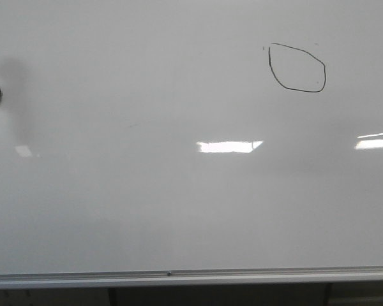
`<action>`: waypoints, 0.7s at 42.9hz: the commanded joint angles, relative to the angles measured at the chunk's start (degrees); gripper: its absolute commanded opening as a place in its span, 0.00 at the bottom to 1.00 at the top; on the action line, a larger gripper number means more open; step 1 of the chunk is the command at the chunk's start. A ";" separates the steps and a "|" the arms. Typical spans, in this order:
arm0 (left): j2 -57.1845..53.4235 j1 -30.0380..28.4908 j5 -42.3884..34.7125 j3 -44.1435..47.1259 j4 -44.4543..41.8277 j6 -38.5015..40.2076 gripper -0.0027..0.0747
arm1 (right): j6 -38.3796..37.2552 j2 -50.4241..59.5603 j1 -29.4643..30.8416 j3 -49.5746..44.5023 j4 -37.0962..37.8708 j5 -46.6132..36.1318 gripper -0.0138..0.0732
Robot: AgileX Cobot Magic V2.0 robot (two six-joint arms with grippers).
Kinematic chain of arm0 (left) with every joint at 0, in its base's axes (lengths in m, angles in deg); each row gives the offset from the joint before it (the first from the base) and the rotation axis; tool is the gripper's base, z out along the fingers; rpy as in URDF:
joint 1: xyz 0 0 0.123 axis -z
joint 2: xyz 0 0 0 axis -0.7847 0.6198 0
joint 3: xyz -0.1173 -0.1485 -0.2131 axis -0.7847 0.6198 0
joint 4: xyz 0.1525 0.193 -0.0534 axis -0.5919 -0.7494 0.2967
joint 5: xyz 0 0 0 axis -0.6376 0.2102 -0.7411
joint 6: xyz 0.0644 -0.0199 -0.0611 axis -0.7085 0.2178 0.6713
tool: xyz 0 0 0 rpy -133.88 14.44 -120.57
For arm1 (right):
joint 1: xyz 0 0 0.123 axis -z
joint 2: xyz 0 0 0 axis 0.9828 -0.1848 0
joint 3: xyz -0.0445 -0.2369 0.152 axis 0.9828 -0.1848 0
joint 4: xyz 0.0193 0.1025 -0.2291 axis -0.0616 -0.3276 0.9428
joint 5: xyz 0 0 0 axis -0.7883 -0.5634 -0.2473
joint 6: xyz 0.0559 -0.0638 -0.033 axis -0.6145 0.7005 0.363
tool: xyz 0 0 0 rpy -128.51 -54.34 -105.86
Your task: Write number 0 on whiteboard
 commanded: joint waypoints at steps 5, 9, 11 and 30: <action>-1.08 -0.12 -4.44 1.19 0.54 0.53 0.01 | -17.26 7.34 5.37 -7.73 15.26 -4.98 0.08; -1.08 -0.12 -4.44 1.19 0.54 0.53 0.01 | -25.17 11.21 6.68 -11.53 22.00 -5.01 0.08; -1.08 -0.12 -4.44 1.19 0.54 0.53 0.01 | -28.15 12.86 7.40 -13.25 24.38 -5.15 0.08; -1.08 -0.12 -4.44 1.19 0.54 0.53 0.01 | -33.56 22.97 11.13 -17.44 26.71 -2.10 0.08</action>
